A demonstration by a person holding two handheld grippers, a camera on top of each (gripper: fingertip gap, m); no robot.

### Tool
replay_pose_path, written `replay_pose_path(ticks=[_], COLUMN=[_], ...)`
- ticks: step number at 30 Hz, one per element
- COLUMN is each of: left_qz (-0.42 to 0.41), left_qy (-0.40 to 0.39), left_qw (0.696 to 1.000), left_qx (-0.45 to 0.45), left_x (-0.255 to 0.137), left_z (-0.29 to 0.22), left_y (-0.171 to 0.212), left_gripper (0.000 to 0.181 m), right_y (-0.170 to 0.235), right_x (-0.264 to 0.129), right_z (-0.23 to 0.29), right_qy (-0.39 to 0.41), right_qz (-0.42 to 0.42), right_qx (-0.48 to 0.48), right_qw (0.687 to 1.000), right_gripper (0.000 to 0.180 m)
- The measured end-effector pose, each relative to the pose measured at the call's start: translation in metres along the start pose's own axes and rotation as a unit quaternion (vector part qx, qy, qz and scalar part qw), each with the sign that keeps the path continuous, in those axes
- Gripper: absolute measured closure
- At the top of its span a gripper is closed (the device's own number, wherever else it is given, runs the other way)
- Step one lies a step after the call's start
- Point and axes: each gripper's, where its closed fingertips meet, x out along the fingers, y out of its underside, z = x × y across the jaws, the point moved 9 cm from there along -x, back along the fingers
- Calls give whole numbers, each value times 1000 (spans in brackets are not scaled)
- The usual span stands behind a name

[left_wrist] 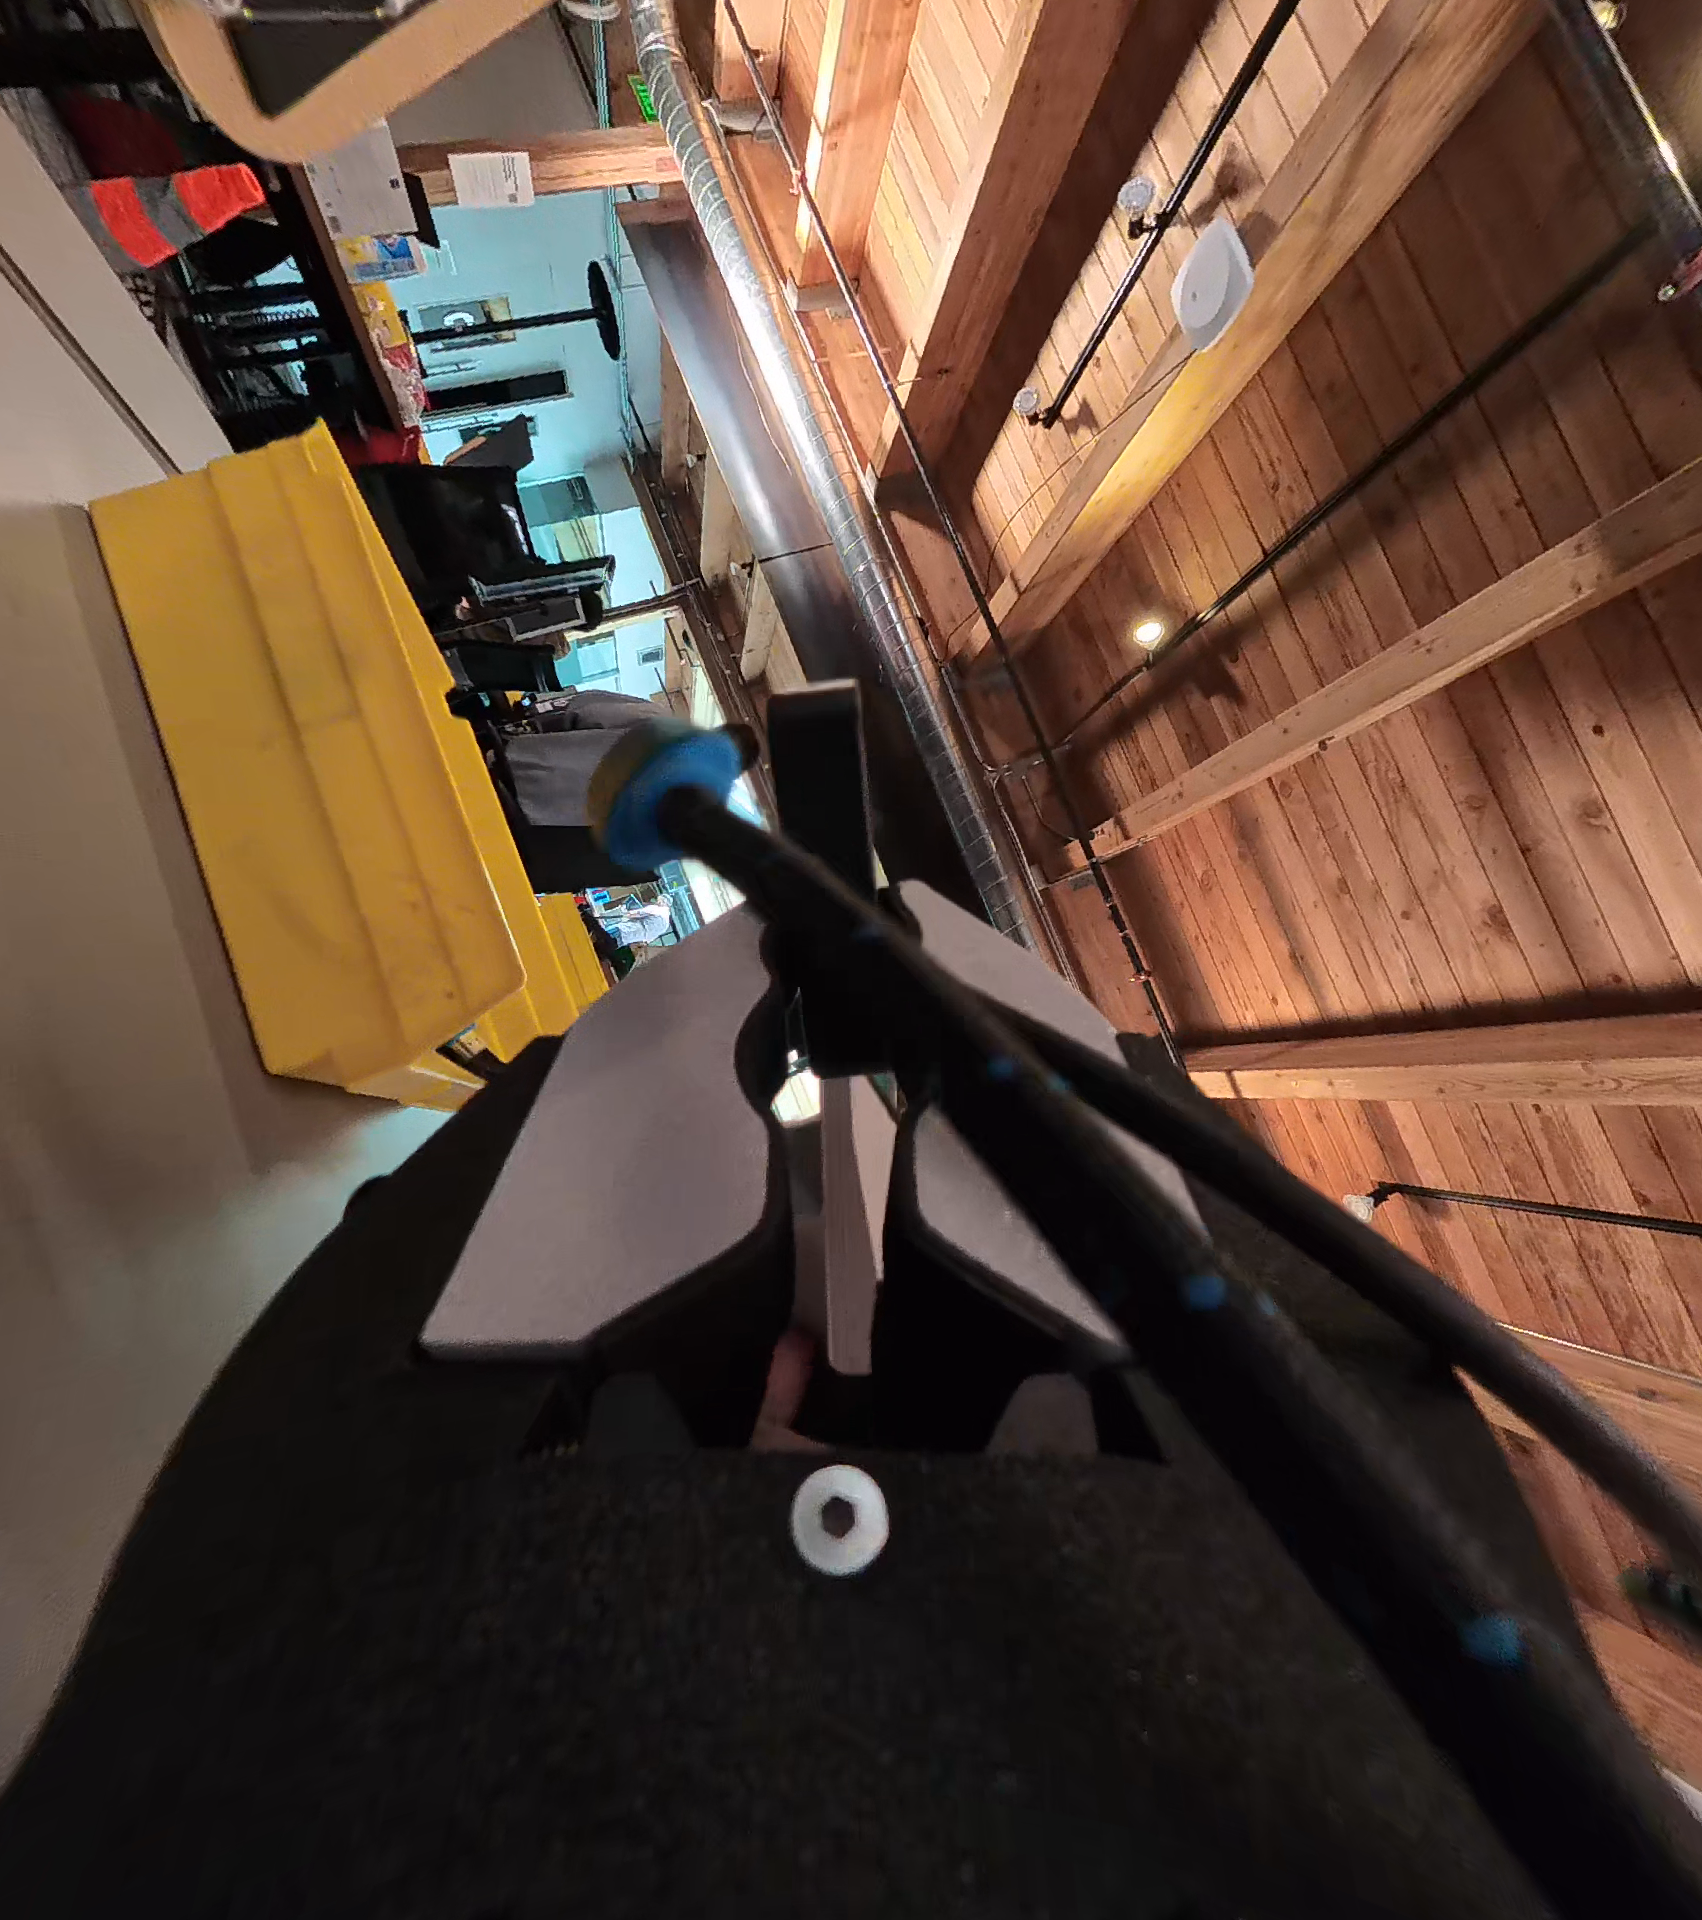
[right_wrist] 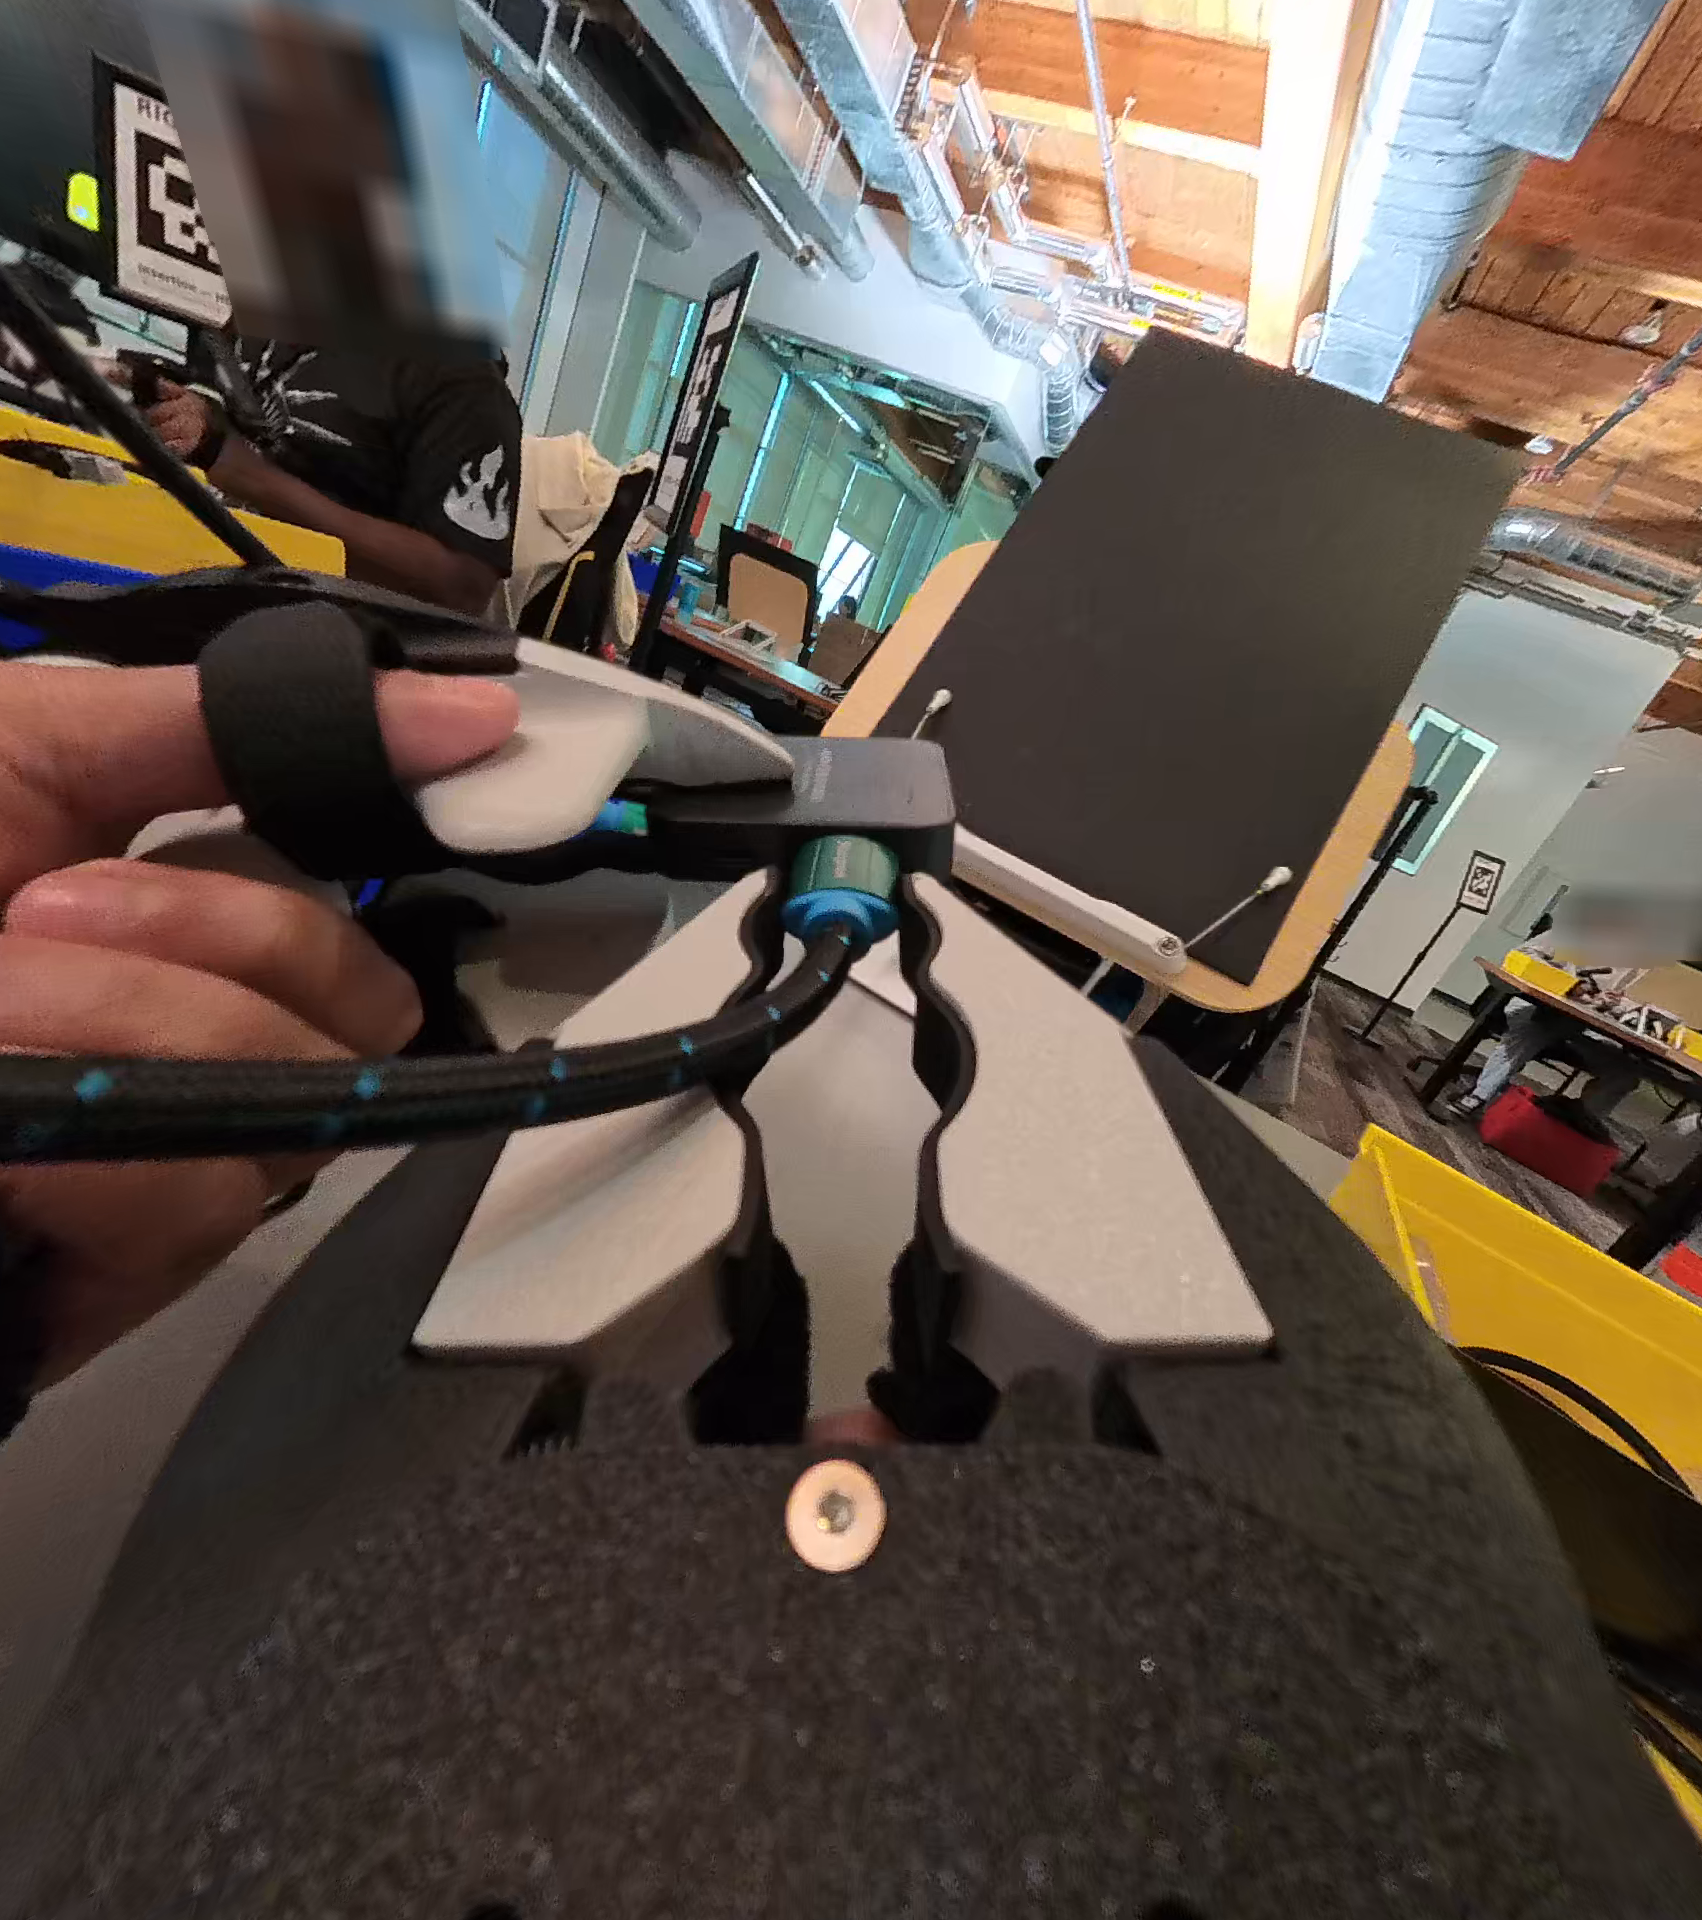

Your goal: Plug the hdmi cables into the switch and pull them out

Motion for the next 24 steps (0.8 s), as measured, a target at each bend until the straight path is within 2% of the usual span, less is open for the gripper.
replay_pose_path(ticks=[12,13,17,20,22,24], left_qz=[-19,-18,61,118,159,209], left_qy=[-22,-17,-20,-71,-91,-113], left_qw=[999,998,993,957,911,863], left_qx=[41,49,95,255,369,446], left_x=[-2,-1,1,-2,-1,1], left_z=[11,11,16,14,12,15], left_y=[-2,-1,-5,-10,-9,-6], left_gripper=[166,162,162,149,136,121], right_y=[8,8,12,17,21,24], right_x=[0,0,1,3,4,3], right_z=[12,11,-3,-11,-16,-21], right_qy=[18,19,-11,-50,-75,-84], right_qz=[54,52,52,75,88,96], right_qx=[36,41,85,124,149,163], right_qw=[998,998,995,988,982,978], right_gripper=[159,159,159,159,159,159])
